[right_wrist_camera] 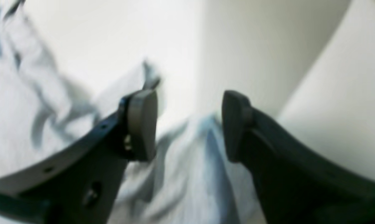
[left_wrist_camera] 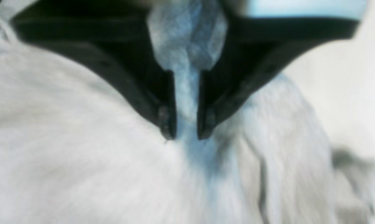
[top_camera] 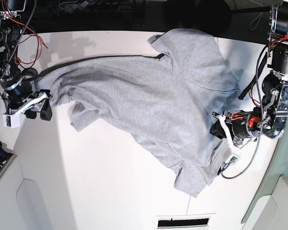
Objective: Layout the t-shirt on the table in an organized manner, then fold the t-shirt properly
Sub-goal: 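Grasp the shirt hem with both grippers and pull it straight, then drag the shirt body with both grippers to flatten it on the table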
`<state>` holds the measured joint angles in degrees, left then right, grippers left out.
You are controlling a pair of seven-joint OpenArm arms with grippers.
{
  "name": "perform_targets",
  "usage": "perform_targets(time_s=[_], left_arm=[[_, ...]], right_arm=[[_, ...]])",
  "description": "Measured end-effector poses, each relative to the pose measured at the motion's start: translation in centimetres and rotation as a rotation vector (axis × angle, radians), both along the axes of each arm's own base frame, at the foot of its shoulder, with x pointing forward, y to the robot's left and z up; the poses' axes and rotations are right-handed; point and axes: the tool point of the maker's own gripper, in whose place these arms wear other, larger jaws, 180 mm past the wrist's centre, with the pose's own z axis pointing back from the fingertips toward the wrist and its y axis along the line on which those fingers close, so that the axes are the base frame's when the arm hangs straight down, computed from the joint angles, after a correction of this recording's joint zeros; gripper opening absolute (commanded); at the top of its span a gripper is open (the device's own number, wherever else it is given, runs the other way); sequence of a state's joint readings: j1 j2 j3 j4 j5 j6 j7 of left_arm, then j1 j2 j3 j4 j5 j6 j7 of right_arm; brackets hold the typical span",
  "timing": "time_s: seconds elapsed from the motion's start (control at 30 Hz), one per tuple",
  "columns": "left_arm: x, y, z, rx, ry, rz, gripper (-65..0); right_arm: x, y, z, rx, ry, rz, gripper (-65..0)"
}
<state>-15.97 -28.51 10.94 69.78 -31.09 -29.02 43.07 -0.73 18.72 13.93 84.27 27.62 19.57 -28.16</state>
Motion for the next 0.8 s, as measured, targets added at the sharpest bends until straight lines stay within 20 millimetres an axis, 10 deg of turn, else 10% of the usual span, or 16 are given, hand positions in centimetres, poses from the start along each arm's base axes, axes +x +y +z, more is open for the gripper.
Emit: perform_targets(time_s=[0.13,0.3,0.57,0.8], left_arm=[[-1.6,-0.3,0.1,0.011,0.003,-0.031,-48.1],[-4.3,-1.0,-2.0,0.002,0.066,-0.048,-48.1],[-5.8,-0.8,-3.3,0.009,0.084,-0.045,-48.1],[-7.8,-1.1,-4.7,0.001,0.125,-0.046,-54.4]], right_arm=[[3.6,-0.4,0.6,0.025,-0.023,-0.021,-31.8],[5.9,1.7,-3.3,0.107,0.089,0.021,-31.9],[4.1,7.5,-7.3,0.141,0.199,0.179,-33.0],[3.9,10.5,-7.6,0.133,0.201,0.251,-65.0]])
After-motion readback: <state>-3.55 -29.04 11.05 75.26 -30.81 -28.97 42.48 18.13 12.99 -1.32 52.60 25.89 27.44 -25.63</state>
